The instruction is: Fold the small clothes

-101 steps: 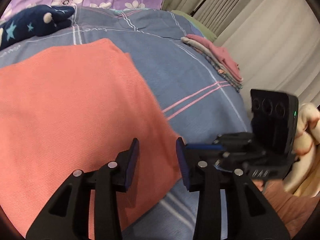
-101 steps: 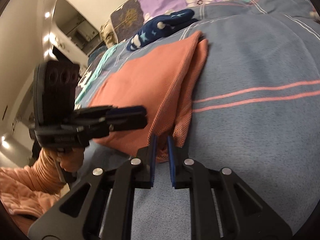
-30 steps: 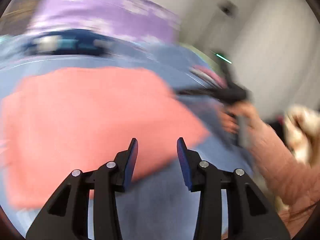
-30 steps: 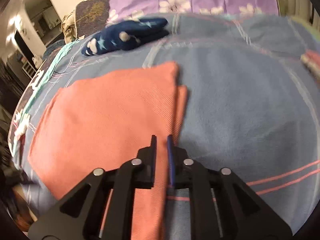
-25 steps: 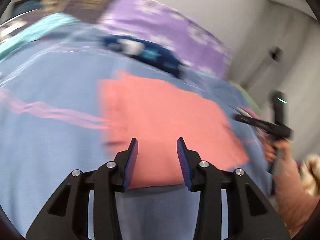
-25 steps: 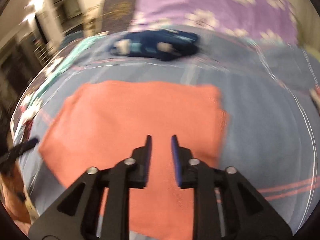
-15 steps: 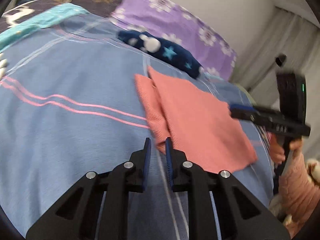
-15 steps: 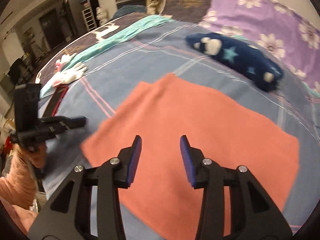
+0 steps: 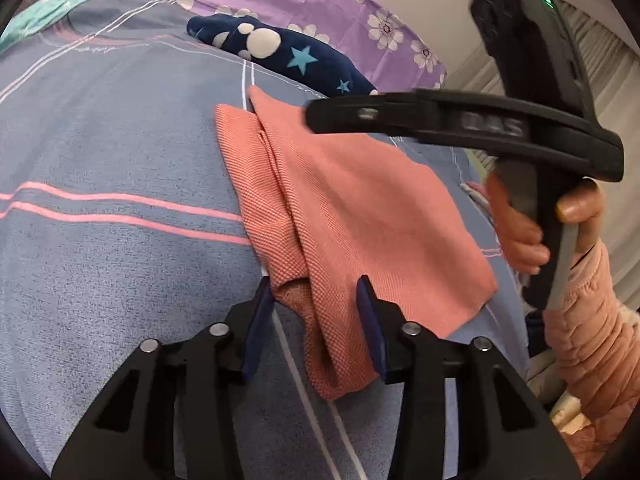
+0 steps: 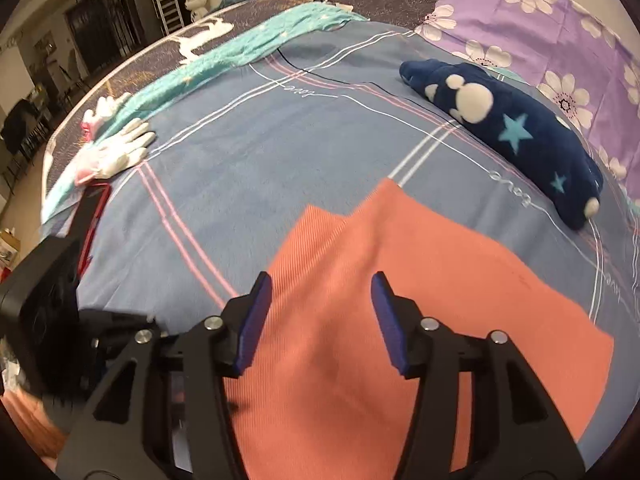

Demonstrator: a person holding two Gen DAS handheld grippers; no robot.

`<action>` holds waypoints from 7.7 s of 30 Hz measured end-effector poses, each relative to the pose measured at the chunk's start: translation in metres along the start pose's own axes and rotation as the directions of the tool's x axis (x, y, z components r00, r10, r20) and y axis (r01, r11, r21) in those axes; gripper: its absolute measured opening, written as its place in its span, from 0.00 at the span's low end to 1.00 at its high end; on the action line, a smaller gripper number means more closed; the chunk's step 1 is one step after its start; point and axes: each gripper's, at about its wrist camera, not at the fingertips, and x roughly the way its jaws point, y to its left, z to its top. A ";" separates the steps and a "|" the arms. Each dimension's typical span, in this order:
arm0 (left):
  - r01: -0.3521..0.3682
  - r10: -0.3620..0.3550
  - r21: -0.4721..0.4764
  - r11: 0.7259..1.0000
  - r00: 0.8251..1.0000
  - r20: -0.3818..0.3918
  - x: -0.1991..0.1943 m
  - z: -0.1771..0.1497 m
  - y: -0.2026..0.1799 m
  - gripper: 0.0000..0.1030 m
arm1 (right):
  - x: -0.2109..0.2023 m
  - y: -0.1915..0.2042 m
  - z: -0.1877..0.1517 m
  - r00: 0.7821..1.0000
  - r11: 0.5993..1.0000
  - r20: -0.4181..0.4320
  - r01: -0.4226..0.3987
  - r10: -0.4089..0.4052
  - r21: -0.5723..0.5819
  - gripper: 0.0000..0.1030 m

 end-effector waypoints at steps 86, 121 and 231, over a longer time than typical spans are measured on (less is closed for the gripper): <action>0.022 -0.026 -0.076 0.997 0.999 -0.048 0.003 0.036 0.021 0.62 | -0.029 0.103 -0.161 0.957 0.899 0.192 0.273 -0.217 -0.344 0.56; 0.041 -0.049 -0.086 0.995 0.994 -0.096 0.081 0.110 0.038 0.21 | 0.000 0.112 -0.138 0.928 0.901 0.204 0.358 -0.313 -0.244 0.29; -0.279 0.312 0.612 0.740 0.949 0.055 0.122 -0.061 -0.247 0.35 | -0.150 -0.210 -0.344 0.951 0.750 0.246 -0.022 -0.189 0.661 0.29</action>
